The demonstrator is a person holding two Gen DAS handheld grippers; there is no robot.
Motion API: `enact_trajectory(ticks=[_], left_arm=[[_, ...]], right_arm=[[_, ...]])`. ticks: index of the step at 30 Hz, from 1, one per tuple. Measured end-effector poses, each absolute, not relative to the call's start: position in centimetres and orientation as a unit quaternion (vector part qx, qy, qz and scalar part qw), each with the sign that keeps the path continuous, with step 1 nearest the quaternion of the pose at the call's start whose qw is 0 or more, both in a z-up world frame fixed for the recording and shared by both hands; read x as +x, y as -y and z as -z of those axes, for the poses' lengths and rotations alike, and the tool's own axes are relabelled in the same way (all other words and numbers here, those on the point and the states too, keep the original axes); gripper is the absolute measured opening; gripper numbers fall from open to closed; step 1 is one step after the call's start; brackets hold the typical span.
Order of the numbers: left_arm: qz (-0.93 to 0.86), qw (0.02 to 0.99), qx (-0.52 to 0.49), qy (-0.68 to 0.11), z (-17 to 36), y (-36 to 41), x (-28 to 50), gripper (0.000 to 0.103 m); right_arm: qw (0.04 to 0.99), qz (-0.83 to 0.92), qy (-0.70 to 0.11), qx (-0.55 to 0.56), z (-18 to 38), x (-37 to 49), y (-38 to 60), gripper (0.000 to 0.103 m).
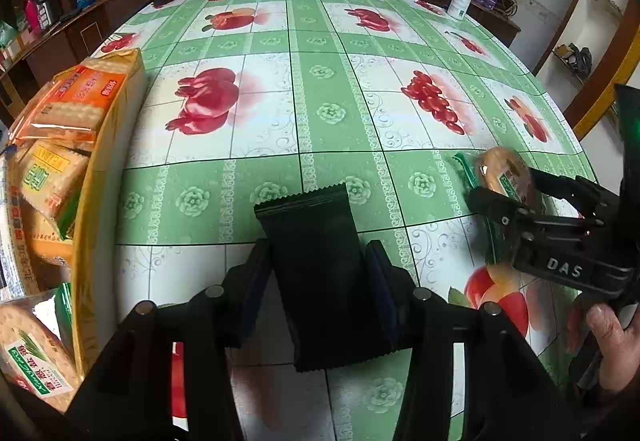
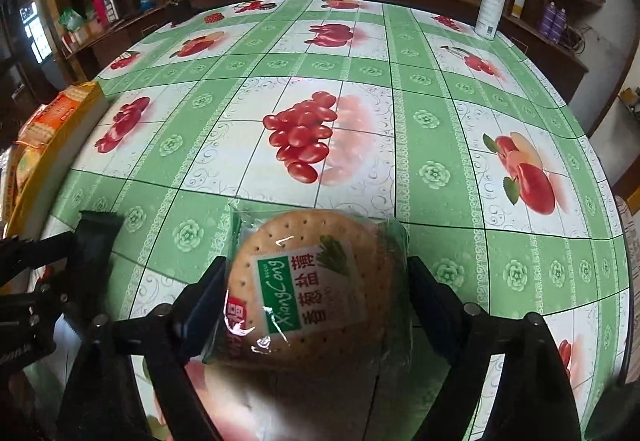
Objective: Organize snacks
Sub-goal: 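Carry both held packs over the foam box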
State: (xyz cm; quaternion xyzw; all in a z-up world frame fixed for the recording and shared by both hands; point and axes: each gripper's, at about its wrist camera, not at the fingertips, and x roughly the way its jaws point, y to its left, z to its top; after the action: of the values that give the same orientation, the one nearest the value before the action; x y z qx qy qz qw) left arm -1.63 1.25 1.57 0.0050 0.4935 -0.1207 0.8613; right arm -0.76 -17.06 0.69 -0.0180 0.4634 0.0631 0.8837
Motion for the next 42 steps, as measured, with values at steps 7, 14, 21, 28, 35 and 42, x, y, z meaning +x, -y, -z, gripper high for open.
enact_trajectory(ticks=[7, 14, 21, 28, 35, 42], left_arm=[[0.109, 0.870, 0.011, -0.481, -2.7, -1.7, -1.8, 0.050], [0.087, 0.883, 0.021, -0.462, -4.0, -2.7, -2.3, 0.050], [0.058, 0.893, 0.022, -0.445, -5.2, -4.7, -2.6, 0.050], [0.039, 0.899, 0.013, -0.436, -5.8, -6.7, -2.6, 0.050], [0.002, 0.904, -0.013, -0.428, -6.7, -10.5, -2.7, 0.050], [-0.052, 0.906, -0.042, -0.417, -7.8, -16.2, -3.2, 0.050]], right_arm=[[0.893, -0.090, -0.440, -0.011, -2.6, -1.7, 15.5, 0.084], [0.894, -0.122, -0.431, -0.008, -3.5, -1.4, 13.3, 0.084], [0.895, -0.153, -0.418, -0.020, -4.5, -0.9, 10.2, 0.084], [0.893, -0.179, -0.411, -0.032, -5.1, -0.4, 7.4, 0.084], [0.890, -0.213, -0.401, -0.050, -6.1, 0.7, 3.2, 0.084], [0.880, -0.268, -0.386, -0.074, -7.4, 3.2, -3.1, 0.084]])
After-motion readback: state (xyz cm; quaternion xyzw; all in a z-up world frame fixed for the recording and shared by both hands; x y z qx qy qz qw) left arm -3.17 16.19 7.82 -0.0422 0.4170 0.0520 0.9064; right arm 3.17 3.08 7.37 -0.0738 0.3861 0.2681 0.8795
